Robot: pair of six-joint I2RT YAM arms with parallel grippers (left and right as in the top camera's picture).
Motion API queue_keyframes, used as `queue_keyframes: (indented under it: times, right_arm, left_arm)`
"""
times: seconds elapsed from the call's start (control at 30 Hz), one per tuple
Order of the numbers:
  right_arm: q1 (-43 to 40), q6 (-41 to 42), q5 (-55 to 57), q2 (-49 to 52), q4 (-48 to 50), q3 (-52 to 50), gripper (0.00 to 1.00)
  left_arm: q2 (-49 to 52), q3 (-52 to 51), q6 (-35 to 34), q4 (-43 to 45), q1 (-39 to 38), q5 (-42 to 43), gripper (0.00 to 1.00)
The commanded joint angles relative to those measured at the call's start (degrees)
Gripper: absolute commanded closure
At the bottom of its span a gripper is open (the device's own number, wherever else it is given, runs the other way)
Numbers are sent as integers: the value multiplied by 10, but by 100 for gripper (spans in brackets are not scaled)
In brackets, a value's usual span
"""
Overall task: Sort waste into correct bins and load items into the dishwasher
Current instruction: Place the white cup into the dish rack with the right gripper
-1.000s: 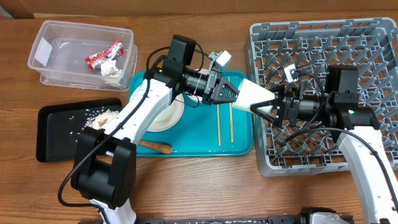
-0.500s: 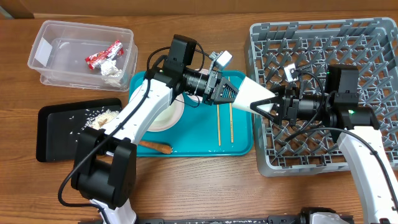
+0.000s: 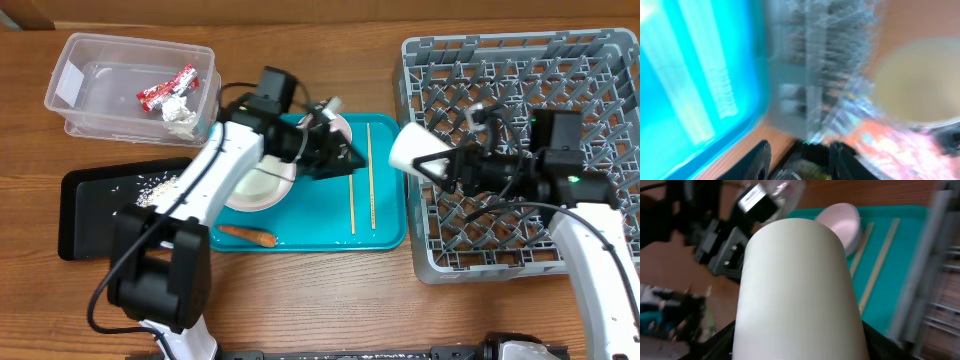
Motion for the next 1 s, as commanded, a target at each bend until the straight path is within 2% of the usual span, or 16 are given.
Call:
queue_keyframes:
  times: [0.0,0.17,0.33,0.47,0.63,0.93,0.97]
  right_arm:
    - [-42,4,179,-23,-75,91,57]
    - [-106,63,335,-23,-184,184,57]
    - [-196,99,416,-20,-221,212,57]
    - [-259,129,485,9,-238,212,57]
    - [-324,141,499,75,-259,212,53]
    - [-365,151,504,155,-266,212,52]
    - [-365,151,502,156,-265,212,46]
  left_arm:
    - [-57,5,67,-59,48,-222,59]
    - [-132,5,66,-130,107,-381,60]
    - [-203,5,67,-156,143,-461,60]
    - [-233,5,66,-159,145,-487,58]
    - [-237,5,66,-161,144,-488,57]
    - [-237,5,66,-169,144,-488,57]
    - [-237,5,66,-169,144,-488,57]
